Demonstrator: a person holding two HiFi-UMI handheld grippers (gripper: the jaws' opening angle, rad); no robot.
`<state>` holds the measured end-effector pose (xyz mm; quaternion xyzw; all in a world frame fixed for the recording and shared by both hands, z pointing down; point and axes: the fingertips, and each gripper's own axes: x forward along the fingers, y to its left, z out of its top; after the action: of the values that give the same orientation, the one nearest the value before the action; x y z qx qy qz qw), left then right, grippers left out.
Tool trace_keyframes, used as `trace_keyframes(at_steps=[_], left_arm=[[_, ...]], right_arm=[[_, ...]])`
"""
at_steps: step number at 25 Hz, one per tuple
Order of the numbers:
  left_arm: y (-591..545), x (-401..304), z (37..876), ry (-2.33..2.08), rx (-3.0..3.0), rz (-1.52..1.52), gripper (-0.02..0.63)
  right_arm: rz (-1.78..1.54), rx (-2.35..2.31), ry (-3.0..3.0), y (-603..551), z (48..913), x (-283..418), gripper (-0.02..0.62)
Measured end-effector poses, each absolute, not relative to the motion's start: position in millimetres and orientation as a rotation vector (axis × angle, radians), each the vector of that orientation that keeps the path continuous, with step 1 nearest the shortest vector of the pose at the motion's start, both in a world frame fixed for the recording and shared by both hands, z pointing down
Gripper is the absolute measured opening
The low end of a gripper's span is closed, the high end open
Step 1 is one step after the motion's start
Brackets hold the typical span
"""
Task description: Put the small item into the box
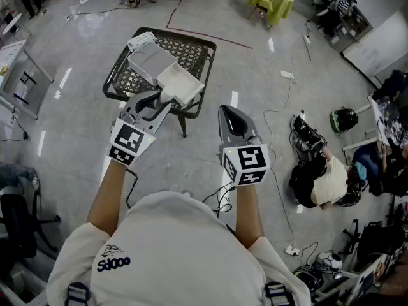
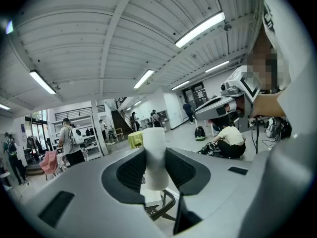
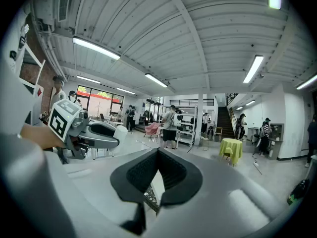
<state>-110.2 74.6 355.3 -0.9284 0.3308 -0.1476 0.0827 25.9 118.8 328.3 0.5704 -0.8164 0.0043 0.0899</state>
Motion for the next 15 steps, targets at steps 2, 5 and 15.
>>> trace_keyframes(at_steps=[2, 5, 15], left_arm=[[71.6, -110.6, 355.7, 1.009, -2.790, -0.439, 0.124], [70.2, -109.0, 356.5, 1.026, -2.805, -0.438, 0.124], [72.8, -102.2, 370.9, 1.027, -2.806, -0.498, 0.124]], right_arm=[[0.005, 1.692, -2.426, 118.4, 327.3, 26.7, 0.010], [0.006, 1.688, -2.445, 119.0, 324.9, 28.9, 0.010], [0.068, 1.671, -2.490, 115.1, 333.6, 37.2, 0.011]])
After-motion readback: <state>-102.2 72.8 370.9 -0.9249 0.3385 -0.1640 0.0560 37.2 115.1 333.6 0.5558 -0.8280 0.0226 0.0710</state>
